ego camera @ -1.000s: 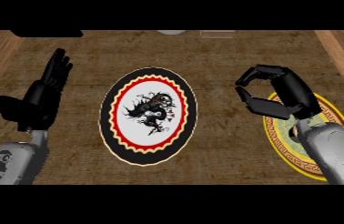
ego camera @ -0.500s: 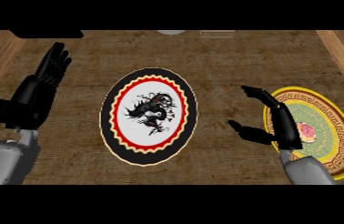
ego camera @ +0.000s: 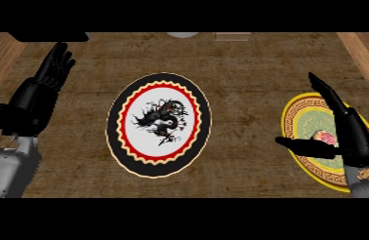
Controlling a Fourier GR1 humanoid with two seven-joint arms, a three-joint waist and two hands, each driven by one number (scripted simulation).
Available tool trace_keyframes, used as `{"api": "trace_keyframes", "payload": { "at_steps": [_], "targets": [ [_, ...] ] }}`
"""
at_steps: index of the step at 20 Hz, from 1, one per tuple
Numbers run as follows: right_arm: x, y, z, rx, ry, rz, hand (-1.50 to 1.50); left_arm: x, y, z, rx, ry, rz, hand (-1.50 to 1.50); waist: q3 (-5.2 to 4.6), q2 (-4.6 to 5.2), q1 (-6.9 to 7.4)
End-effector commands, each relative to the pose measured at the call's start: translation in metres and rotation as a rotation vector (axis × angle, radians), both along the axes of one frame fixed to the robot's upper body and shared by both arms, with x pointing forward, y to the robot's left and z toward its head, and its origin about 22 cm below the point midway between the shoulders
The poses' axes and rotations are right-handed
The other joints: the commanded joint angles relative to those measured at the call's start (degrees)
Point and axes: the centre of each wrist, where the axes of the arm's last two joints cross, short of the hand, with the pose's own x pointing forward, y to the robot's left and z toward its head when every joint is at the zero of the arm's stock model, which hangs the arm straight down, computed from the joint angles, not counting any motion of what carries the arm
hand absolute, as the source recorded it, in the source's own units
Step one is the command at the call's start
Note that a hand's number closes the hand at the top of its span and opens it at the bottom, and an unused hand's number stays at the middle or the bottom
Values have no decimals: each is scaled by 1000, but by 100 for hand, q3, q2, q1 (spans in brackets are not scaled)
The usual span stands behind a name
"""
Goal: Pick the cupcake from the plate and place it in the plate
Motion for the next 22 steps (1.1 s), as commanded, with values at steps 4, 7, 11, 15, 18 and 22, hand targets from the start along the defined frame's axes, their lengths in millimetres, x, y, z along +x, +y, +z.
{"api": "trace_keyframes", "payload": {
  "at_steps": [4, 7, 11, 15, 18, 22],
  "targets": [
    [-1, -38, 60, -388, 337, -135, -150, -4, -6, 8, 18, -2, -1, 0, -23, -25, 31],
    [-6, -25, 67, -500, 524, -115, -150, -4, -4, 2, -2, -7, -10, 0, -25, -3, 65],
    [0, -21, 100, -590, 723, -76, -150, 0, -15, -1, -4, -12, -7, 0, -14, 24, 79],
    [4, -18, 109, -615, 836, -62, -150, -4, 0, 10, -4, -8, -13, 0, 5, 23, 111],
    [19, -7, 91, -642, 873, -87, -150, -11, 4, -5, 7, -10, -23, 0, 8, 36, 154],
    [12, -6, 42, -667, 861, -134, -150, 2, -4, -4, -4, -8, -2, 0, 14, 36, 91]
  ]
}}
